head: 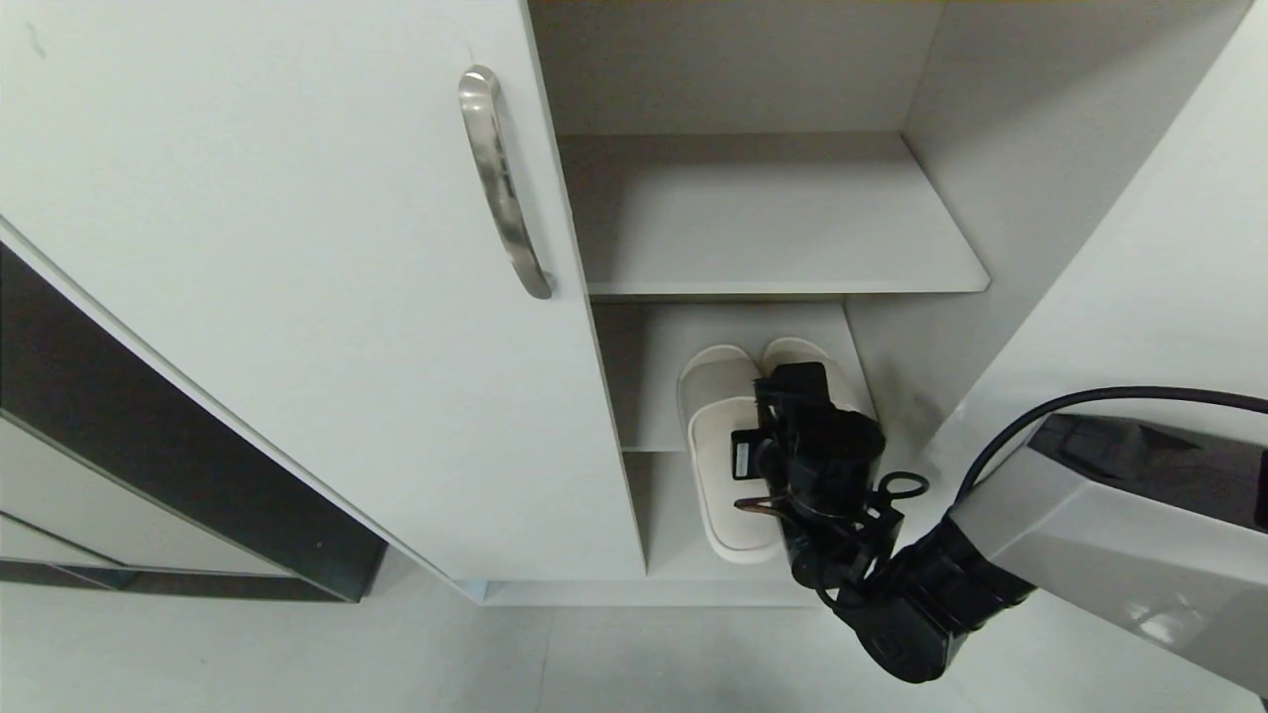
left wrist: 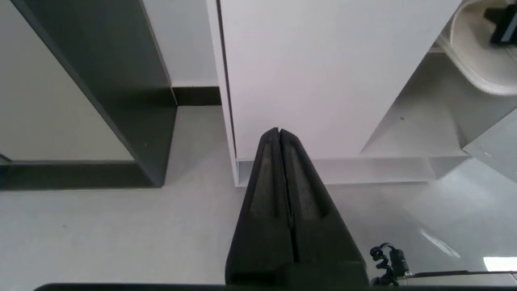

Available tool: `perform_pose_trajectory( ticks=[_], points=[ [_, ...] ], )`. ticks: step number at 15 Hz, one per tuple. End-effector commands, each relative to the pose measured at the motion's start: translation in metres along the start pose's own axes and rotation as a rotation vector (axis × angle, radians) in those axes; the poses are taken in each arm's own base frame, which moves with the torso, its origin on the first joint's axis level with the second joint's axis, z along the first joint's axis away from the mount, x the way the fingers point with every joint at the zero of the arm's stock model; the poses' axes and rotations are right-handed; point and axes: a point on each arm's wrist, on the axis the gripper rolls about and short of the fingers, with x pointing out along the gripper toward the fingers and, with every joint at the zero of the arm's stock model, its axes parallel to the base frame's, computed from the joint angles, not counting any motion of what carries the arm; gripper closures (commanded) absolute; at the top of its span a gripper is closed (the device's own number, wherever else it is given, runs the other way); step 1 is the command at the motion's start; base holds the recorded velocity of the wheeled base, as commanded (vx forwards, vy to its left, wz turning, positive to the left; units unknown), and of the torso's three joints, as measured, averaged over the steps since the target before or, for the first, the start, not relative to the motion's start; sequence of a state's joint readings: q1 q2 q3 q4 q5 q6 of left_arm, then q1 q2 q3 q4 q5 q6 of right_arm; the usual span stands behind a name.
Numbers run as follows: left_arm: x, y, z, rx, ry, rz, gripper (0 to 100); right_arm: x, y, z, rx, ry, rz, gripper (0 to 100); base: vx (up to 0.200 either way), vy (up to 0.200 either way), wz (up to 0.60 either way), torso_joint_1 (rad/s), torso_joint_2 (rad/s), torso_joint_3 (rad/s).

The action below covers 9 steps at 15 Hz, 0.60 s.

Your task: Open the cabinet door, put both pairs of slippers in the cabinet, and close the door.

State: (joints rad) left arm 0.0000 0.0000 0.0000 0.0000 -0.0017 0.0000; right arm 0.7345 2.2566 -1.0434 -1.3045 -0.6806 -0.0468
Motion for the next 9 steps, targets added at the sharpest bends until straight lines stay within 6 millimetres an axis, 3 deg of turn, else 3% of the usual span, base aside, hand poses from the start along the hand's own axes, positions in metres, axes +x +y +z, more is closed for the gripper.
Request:
perform_pose_trajectory(
  ticks=[1, 9],
  points=[
    [0.000, 0.000, 0.000, 0.000, 0.002, 0.000, 100, 0.022, 0.003, -0.005, -0.004, 0.002, -0.028, 100, 0.000, 0.000, 0.00, 0.000, 0.00, 0.000],
    [0.000, 0.000, 0.000, 0.000, 0.002, -0.001, 100, 0.058, 0.004, 0.023, 0.016, -0.029, -0.070, 100, 0.000, 0.000, 0.00, 0.000, 0.00, 0.000]
  ],
)
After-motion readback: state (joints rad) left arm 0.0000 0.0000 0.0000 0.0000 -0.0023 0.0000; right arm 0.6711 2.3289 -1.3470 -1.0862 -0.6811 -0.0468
